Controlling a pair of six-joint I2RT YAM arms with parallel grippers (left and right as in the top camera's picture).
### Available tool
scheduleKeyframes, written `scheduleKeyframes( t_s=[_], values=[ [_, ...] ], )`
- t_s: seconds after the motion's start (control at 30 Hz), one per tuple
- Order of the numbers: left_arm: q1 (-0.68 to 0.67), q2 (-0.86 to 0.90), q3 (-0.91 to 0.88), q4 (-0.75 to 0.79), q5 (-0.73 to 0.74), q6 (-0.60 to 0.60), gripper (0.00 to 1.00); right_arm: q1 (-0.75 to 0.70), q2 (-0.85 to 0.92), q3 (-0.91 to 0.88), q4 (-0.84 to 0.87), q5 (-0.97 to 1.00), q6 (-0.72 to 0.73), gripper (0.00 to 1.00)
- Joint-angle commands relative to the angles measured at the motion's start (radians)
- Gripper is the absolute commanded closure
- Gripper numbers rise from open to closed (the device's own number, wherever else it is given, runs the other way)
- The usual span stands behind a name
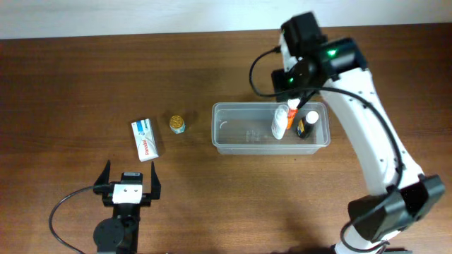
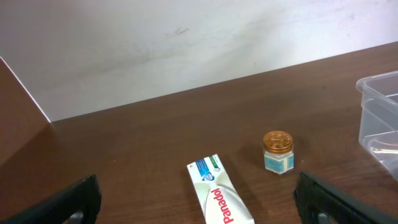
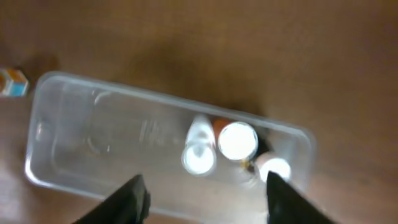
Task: Pack container
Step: 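Release the spray bottle and lift the right gripper away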
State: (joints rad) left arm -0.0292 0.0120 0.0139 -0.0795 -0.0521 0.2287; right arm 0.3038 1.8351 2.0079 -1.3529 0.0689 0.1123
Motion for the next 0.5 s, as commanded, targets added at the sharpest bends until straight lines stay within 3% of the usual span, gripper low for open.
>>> scheduleKeyframes(
  t_s=[0.0,0.07,0.13,0.47],
  values=[
    [0.007,-0.006,-0.005,-0.001,0.011,0.012,0.01,-0.05,-0.041,0.126,-0.066,0.131,-0.007,0.27],
    [0.007,-0.006,-0.005,-0.001,0.011,0.012,0.01,-0.093,-0.051,0.159,-0.098,0.173,-0.006,0.09],
    [0.007,-0.006,-0.005,-0.001,0.011,0.012,0.01,-0.153,-0.06,0.173,-0.125,0.192,-0.006,0.01],
    [0.007,-0.006,-0.005,-0.001,0.011,0.012,0.01,-0.48,-0.061,0.15,-0.177,0.179,0.001,0.01]
  ],
)
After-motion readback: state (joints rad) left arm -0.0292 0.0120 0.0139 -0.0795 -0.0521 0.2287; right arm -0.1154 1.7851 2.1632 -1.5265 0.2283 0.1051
